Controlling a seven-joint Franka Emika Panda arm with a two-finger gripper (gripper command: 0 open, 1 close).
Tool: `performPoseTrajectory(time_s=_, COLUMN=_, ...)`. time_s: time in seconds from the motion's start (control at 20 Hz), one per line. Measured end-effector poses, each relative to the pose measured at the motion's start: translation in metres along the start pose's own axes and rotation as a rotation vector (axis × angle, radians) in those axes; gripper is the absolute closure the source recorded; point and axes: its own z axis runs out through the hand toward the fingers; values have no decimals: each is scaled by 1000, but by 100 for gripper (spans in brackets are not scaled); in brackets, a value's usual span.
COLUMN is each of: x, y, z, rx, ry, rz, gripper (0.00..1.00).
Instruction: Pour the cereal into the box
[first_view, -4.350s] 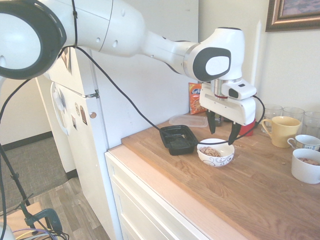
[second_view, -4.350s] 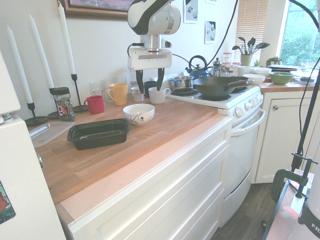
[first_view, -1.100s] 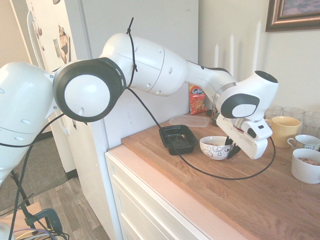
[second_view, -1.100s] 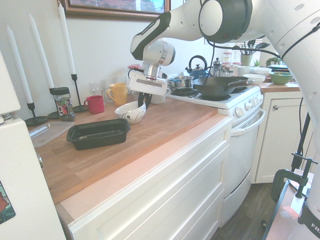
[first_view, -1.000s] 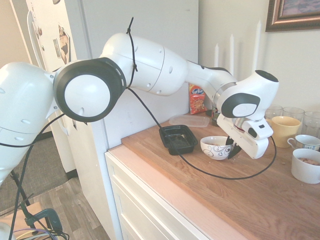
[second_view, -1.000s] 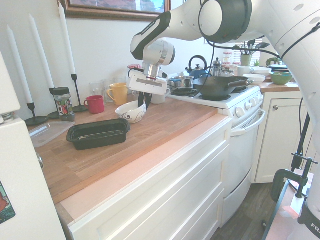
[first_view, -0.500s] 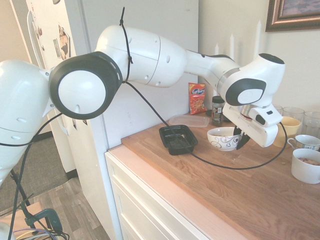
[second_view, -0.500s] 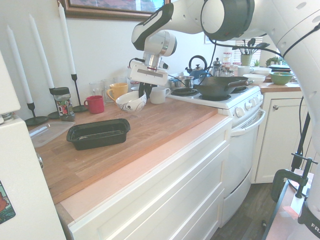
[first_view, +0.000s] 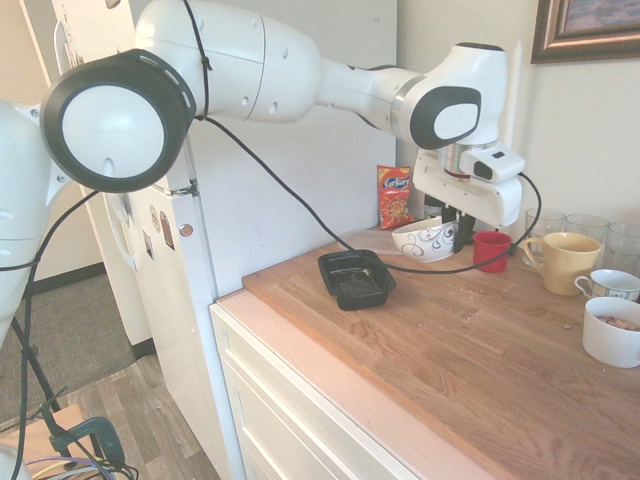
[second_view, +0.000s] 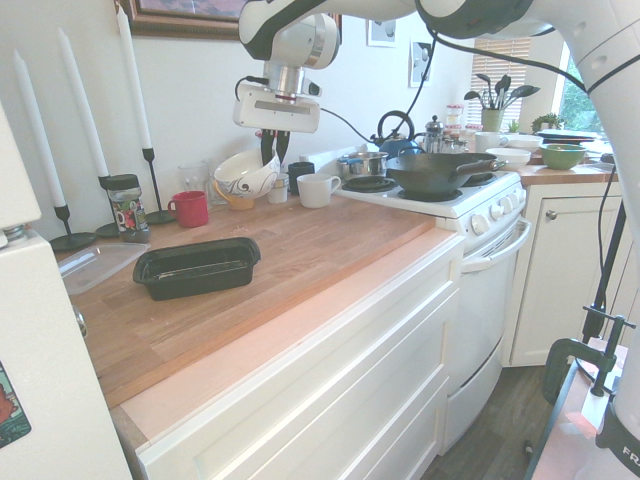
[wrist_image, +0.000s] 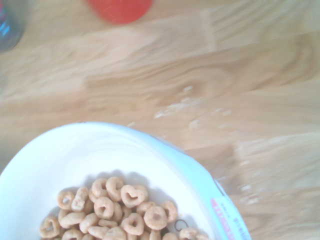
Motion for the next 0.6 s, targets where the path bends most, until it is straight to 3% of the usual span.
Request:
performPoseTrajectory(time_s=0.3, x=-81, y=-33, z=18, rx=-55, ry=54, rz=-32, gripper=100)
performPoseTrajectory(time_s=0.6, x=-119, y=-37, z=26, rx=-100, ry=152, rz=-36, gripper=100)
